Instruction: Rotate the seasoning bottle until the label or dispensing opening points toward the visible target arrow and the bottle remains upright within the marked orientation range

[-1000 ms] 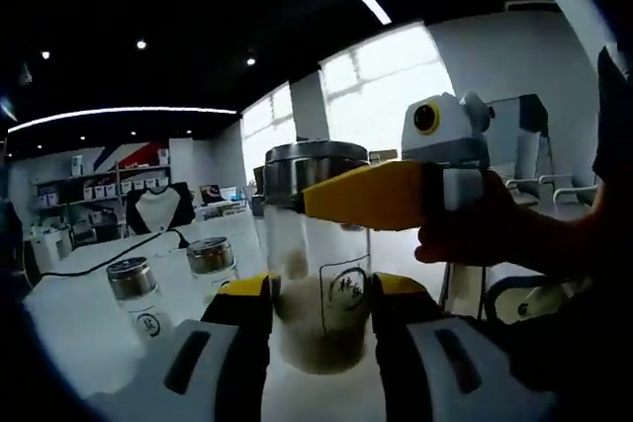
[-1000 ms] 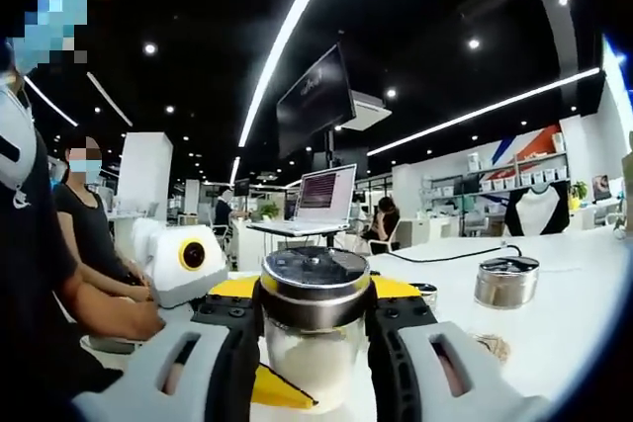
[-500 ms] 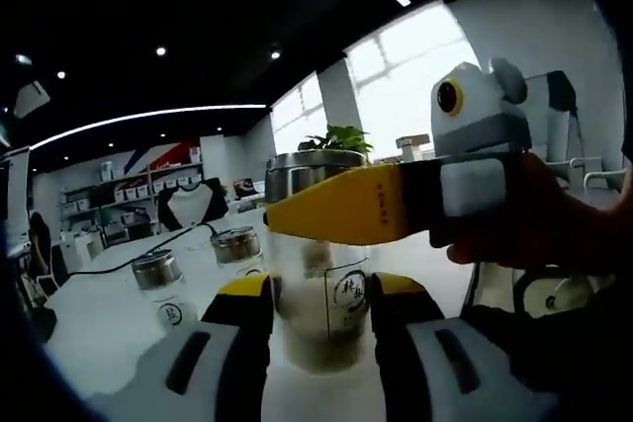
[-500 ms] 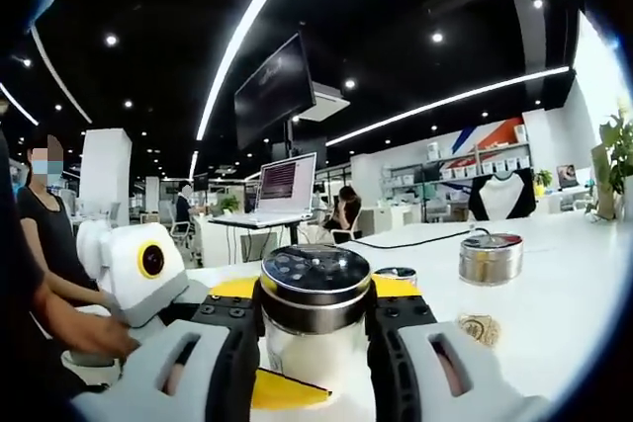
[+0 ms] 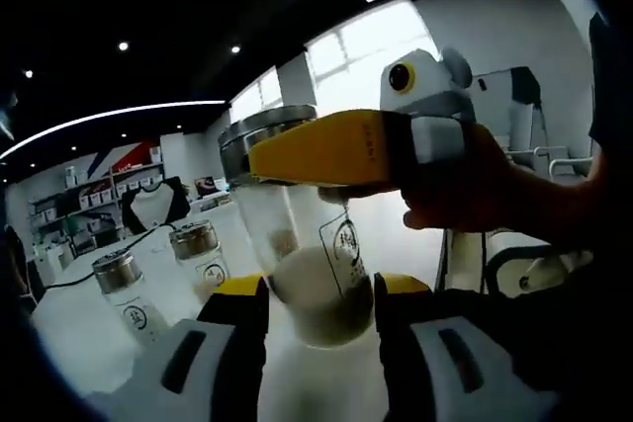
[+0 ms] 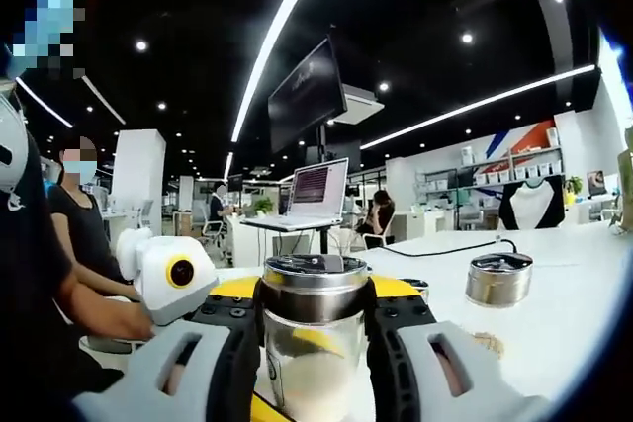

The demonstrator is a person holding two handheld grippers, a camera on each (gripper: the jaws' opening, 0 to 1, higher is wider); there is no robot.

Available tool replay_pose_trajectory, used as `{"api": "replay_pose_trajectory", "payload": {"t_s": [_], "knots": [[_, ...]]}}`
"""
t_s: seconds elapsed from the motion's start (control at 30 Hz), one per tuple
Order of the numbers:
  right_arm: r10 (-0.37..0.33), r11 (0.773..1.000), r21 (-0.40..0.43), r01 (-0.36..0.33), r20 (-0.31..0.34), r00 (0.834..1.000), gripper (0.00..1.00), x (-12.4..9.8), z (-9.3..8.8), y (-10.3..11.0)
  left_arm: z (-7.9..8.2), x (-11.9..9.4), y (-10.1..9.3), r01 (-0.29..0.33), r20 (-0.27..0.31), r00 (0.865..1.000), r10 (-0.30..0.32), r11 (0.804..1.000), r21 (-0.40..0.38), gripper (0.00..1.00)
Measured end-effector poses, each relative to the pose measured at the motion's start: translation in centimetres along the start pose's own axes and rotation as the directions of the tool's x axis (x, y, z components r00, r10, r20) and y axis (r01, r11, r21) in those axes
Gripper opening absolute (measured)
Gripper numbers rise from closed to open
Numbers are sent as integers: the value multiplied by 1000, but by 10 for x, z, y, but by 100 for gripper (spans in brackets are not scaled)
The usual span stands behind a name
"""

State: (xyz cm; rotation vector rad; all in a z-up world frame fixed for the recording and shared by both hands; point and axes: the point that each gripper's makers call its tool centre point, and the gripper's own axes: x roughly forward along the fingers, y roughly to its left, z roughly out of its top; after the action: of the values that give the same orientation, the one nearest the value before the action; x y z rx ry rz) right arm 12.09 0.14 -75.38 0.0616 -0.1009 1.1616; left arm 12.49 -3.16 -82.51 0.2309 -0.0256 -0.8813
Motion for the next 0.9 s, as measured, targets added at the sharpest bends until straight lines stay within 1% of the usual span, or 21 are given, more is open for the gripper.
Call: {"api": "replay_pose_trajectory", "payload": {"t_s": [0.07,0.1,0.13,0.17,0.2,0.23,0.27,0.33,0.37,0.43,0.53,0.6,0.63,0.73,0.83,0.9], "knots": [[16,1000,18,-17,4,1000,39,0,2,0,4,-2,3,-15,17,1000,16,999,-37,43],[17,1000,21,-17,-4,1000,39,-1,2,-1,9,-5,9,-54,45,997,57,995,-80,41],[13,1000,24,-13,-9,1000,39,-1,1,-1,9,-7,14,-79,50,995,84,992,-102,40],[5,1000,24,-5,-14,1000,39,0,1,-2,8,-7,15,-89,40,995,92,994,-69,40],[-7,1000,9,7,-49,999,39,0,-3,-2,5,-7,17,-108,17,994,108,994,-9,40],[-17,1000,-17,16,-66,998,39,1,-5,-2,1,-7,18,-127,-13,992,127,992,17,40],[-32,998,-48,28,-78,996,39,2,-7,-1,0,-6,18,-132,-14,991,132,991,1,40],[-51,996,-80,44,-86,995,39,5,-8,1,0,-6,18,-137,-7,991,137,990,-41,40],[-65,993,-103,55,-98,993,39,6,-9,3,-1,-6,19,-142,-5,990,142,989,-49,40],[-82,992,-108,70,-109,991,39,9,-11,3,-4,-6,20,-149,-12,989,148,987,-64,40],[-94,992,-95,83,-119,988,39,10,-13,-2,-5,-7,23,-168,-23,986,167,984,-65,40],[-128,992,-23,126,-106,986,39,10,-12,-7,-4,-8,25,-191,-19,982,190,979,-75,39],[-141,990,-10,141,-94,986,39,11,-11,-8,-3,-8,27,-199,-15,980,198,977,-79,39],[-163,987,-12,163,-85,983,39,12,-13,-10,-4,-8,27,-212,-20,977,211,973,-94,39],[-182,983,-8,182,-92,979,39,13,-18,-12,-10,-7,28,-219,-37,976,217,970,-101,39],[-188,982,16,190,-96,978,38,12,-19,-14,-10,-7,27,-213,-38,977,210,971,-105,40]]}}
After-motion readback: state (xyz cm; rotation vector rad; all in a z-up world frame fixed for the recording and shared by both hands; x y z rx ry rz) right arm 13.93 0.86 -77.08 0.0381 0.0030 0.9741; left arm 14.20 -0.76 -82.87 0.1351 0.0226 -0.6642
